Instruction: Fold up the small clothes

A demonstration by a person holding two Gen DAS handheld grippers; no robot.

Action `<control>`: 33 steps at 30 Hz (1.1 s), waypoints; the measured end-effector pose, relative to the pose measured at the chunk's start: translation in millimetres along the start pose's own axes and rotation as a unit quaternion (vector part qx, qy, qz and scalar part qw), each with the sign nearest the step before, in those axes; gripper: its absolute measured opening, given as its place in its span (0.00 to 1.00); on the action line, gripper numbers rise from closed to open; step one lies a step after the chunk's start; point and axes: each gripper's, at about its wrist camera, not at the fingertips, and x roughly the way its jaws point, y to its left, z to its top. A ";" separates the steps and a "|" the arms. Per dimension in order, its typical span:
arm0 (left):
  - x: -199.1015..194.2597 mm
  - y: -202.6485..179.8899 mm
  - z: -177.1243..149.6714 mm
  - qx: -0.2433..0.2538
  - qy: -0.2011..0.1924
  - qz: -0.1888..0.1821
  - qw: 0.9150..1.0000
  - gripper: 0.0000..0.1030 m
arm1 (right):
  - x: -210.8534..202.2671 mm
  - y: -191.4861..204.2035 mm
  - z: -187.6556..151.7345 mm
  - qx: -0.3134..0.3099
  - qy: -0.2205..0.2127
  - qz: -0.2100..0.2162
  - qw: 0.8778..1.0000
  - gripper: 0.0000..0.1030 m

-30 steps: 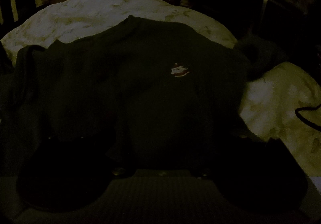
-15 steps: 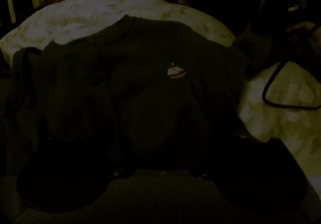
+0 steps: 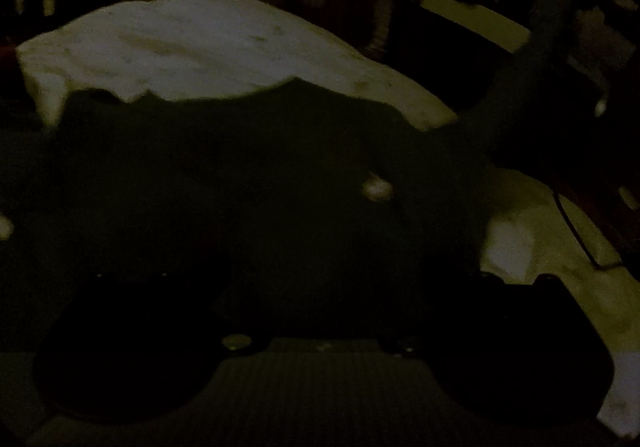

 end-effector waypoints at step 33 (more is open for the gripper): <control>-15.1 178.1 4.1 -0.105 -0.056 0.205 0.971 1.00 | 131.1 166.9 -252.0 -0.284 0.314 0.068 0.903 0.71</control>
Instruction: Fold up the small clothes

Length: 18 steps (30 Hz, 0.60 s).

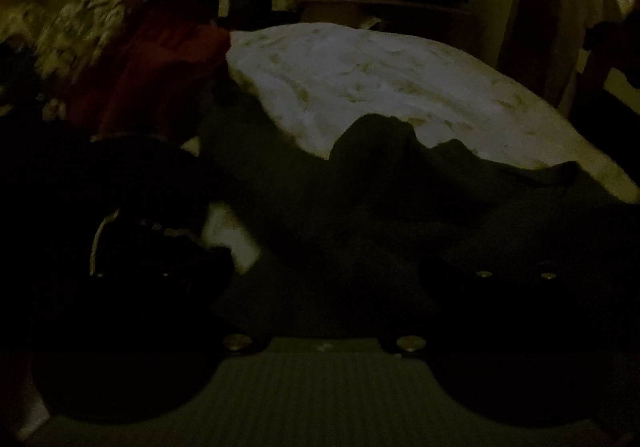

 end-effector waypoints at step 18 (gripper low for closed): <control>82.8 -39.7 -11.4 0.095 0.062 -0.004 0.994 0.58 | -40.8 -111.4 -90.2 0.323 -0.009 0.010 0.946 0.93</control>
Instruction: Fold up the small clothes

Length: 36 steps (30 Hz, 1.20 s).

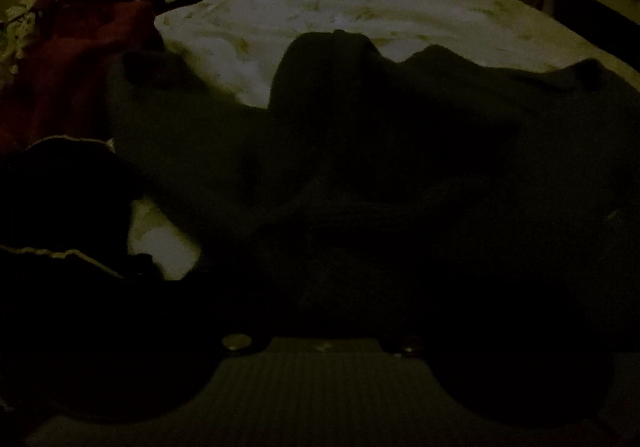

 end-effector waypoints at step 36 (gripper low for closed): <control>-50.6 84.5 -35.9 -0.070 -0.034 0.054 0.996 1.00 | 202.1 334.1 23.9 -0.300 0.115 0.065 0.945 0.89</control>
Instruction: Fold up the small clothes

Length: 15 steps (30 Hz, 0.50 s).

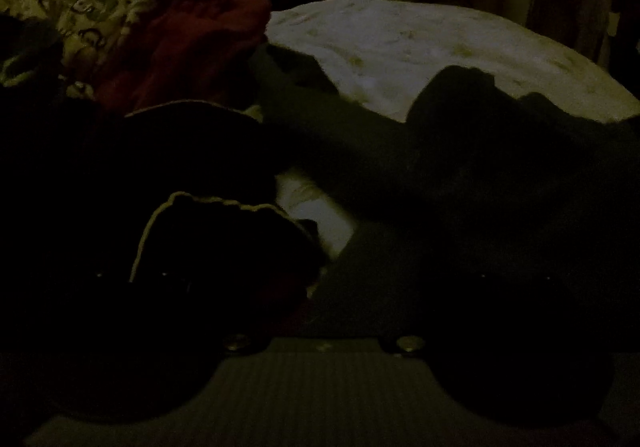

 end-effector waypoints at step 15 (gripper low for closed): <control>11.2 14.1 -19.6 0.000 -0.015 -0.024 1.000 1.00 | 187.2 57.2 22.2 -0.119 -0.001 -0.063 0.991 0.08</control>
